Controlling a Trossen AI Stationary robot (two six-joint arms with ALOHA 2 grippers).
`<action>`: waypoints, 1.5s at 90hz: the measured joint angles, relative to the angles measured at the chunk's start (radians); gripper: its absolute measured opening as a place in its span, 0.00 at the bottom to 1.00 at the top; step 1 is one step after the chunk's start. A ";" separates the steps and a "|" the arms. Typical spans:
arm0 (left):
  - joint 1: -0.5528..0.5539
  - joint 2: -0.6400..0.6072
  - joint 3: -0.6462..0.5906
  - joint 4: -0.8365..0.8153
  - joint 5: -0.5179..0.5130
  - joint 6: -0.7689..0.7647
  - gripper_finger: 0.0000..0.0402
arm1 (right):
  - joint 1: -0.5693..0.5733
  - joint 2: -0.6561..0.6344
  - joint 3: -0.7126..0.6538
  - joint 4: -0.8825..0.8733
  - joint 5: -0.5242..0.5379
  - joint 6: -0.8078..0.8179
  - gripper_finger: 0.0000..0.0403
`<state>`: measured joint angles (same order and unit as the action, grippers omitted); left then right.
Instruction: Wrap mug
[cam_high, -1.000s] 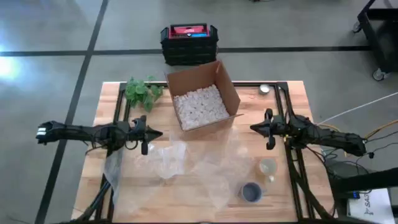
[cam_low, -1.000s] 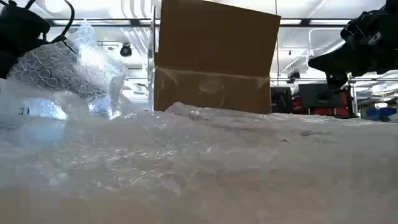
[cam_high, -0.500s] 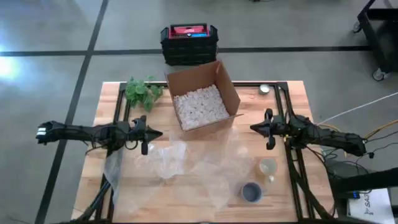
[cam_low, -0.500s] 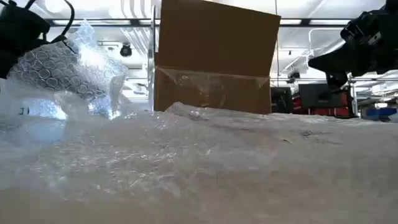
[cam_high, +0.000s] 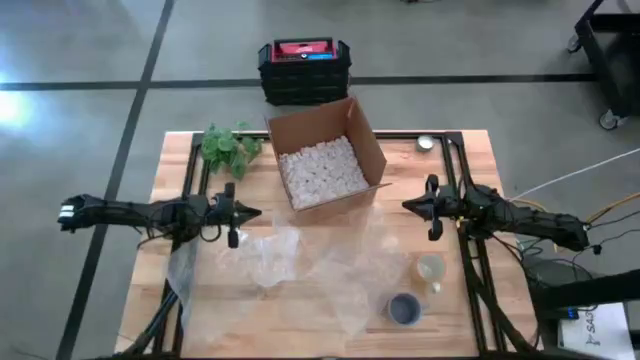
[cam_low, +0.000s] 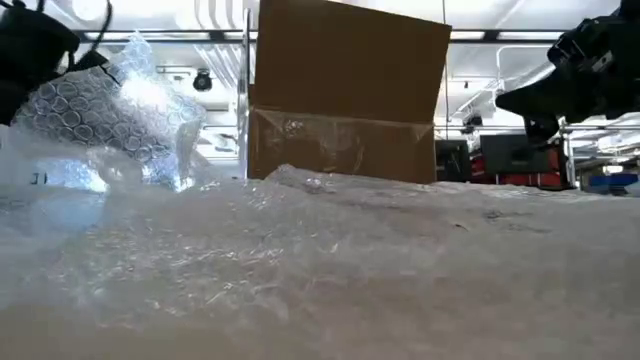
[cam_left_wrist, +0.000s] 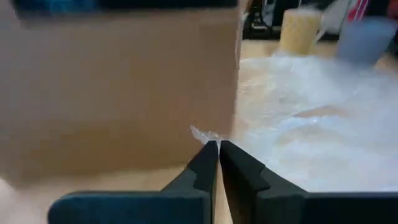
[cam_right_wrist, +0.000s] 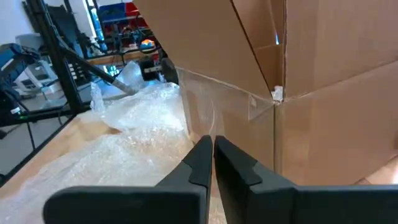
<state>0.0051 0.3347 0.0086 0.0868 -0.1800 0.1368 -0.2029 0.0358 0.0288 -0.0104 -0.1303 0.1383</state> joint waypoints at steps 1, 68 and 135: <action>0.000 0.000 0.000 0.003 -0.004 0.015 0.02 | 0.000 0.000 0.000 0.000 0.000 0.000 0.01; 0.003 0.000 0.000 0.499 -0.110 -0.360 0.02 | 0.000 0.000 0.000 0.013 -0.001 -0.050 0.01; -0.120 0.607 0.979 -0.875 -0.063 -0.452 0.00 | 0.000 0.002 0.088 0.155 -0.039 0.050 0.01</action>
<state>-0.1146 0.9416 0.9881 -0.7885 -0.2432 -0.3156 -0.2031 0.0379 0.1166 0.1444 -0.1692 0.1880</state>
